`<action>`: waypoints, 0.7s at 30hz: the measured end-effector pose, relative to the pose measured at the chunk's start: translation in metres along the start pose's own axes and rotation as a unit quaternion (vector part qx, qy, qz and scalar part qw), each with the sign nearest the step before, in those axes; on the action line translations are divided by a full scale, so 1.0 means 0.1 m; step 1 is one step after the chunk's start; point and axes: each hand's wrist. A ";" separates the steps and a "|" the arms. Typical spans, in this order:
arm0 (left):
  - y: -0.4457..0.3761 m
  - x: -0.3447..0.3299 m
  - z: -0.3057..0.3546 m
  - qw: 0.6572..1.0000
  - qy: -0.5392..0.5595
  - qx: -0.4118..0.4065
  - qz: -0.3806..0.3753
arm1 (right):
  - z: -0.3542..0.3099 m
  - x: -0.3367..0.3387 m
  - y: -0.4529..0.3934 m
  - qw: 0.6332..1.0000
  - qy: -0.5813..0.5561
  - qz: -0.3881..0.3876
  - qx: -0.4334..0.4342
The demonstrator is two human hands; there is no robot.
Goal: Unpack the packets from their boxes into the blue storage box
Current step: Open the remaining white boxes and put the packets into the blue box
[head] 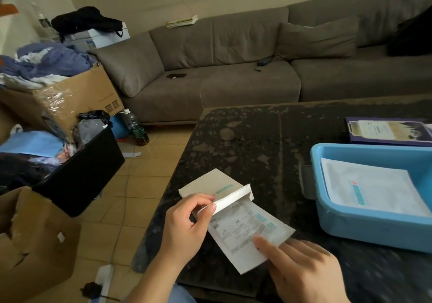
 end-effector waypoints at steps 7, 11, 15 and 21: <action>-0.03 -0.02 0.08 0.998 0.020 0.066 0.007 | 0.02 0.66 -0.03 1.000 0.008 0.011 0.000; 0.04 -0.06 0.18 0.992 -0.056 0.050 -0.097 | 0.11 0.83 -0.15 0.999 0.003 0.000 -0.038; -0.06 -0.11 0.75 0.979 0.114 0.018 -0.167 | 0.20 0.96 -0.35 0.992 0.050 -0.095 -0.070; -0.45 -0.32 1.47 0.971 0.165 0.112 -0.132 | 0.32 1.13 -0.72 0.982 0.008 -0.095 -0.163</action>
Point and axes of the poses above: each hand's wrist, its own y-axis away from the middle knuckle, its own x-axis out of the back of the hand, z = x × y, and after that the axes turned 3 degrees about -z, right-handed
